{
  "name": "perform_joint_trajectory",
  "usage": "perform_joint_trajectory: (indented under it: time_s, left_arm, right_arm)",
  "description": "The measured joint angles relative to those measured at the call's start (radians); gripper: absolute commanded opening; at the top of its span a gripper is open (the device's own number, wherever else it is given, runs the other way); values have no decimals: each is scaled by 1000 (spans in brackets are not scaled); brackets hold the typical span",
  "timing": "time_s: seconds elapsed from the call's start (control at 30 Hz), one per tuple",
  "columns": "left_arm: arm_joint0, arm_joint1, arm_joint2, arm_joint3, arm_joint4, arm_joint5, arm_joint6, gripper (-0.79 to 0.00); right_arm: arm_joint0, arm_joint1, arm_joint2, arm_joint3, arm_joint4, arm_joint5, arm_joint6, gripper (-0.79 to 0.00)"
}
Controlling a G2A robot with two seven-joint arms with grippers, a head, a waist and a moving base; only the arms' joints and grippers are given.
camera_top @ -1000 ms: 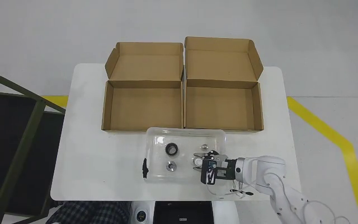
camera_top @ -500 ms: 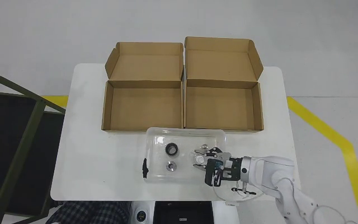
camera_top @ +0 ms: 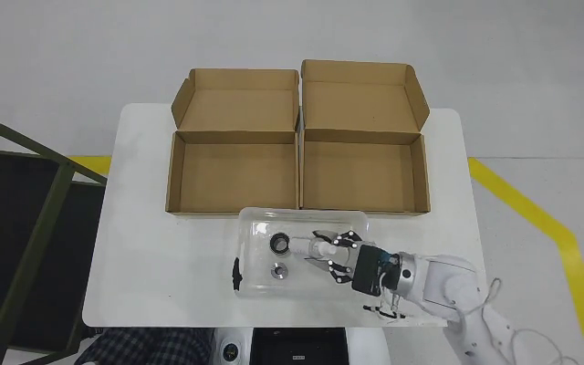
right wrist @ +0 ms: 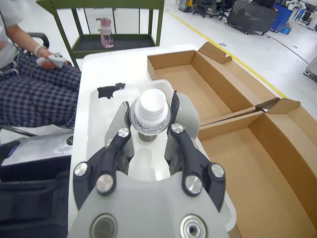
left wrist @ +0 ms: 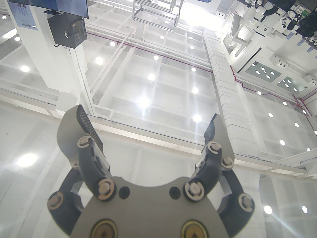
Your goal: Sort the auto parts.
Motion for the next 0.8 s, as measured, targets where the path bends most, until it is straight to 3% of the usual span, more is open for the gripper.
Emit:
perform_joint_trajectory:
  time_s: [0.33, 0.8]
  left_arm:
    - [0, 0, 0, 0, 0, 0, 0, 0]
    - [0, 0, 0, 0, 0, 0, 0, 0]
  right_arm:
    - [89, -4, 45, 40, 217, 35, -4, -785]
    - [149, -2, 120, 48, 403, 70, 15, -785]
